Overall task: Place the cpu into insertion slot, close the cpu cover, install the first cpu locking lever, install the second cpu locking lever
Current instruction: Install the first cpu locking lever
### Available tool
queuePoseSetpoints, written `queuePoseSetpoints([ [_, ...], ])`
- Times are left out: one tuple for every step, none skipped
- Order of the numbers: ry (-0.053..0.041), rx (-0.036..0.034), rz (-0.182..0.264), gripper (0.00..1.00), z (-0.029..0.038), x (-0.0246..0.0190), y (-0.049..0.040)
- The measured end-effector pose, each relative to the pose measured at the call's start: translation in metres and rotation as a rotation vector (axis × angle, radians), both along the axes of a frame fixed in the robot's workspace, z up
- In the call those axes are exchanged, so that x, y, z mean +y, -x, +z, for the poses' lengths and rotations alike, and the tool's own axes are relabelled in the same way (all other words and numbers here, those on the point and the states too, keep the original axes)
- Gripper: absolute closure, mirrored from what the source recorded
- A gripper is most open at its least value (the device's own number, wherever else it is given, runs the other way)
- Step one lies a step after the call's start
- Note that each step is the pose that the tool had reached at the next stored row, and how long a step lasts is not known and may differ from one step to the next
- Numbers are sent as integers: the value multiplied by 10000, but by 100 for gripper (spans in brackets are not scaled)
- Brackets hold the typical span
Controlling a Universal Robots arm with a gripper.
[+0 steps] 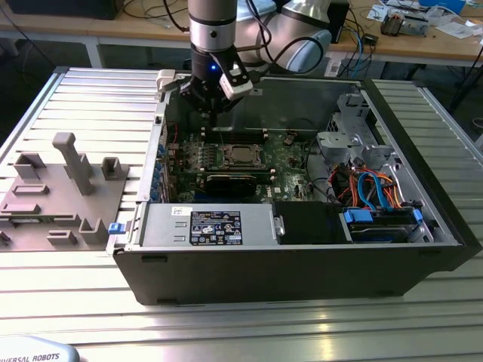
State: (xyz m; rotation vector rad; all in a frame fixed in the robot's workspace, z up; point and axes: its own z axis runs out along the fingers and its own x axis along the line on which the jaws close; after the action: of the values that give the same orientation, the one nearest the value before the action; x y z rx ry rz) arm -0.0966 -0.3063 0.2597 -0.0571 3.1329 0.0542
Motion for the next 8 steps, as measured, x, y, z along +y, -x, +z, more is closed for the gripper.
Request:
queuePoseSetpoints([
  [-1,-1,1,89,0,0,-6],
  [1,0,0,89,0,0,-10],
  [0,-1,0,89,0,0,-18],
  [0,0,0,89,0,0,-23],
  [0,0,0,89,0,1,-30],
  [0,0,0,89,0,1,-39],
  [0,0,0,89,0,0,-48],
  [1,0,0,89,0,0,-58],
])
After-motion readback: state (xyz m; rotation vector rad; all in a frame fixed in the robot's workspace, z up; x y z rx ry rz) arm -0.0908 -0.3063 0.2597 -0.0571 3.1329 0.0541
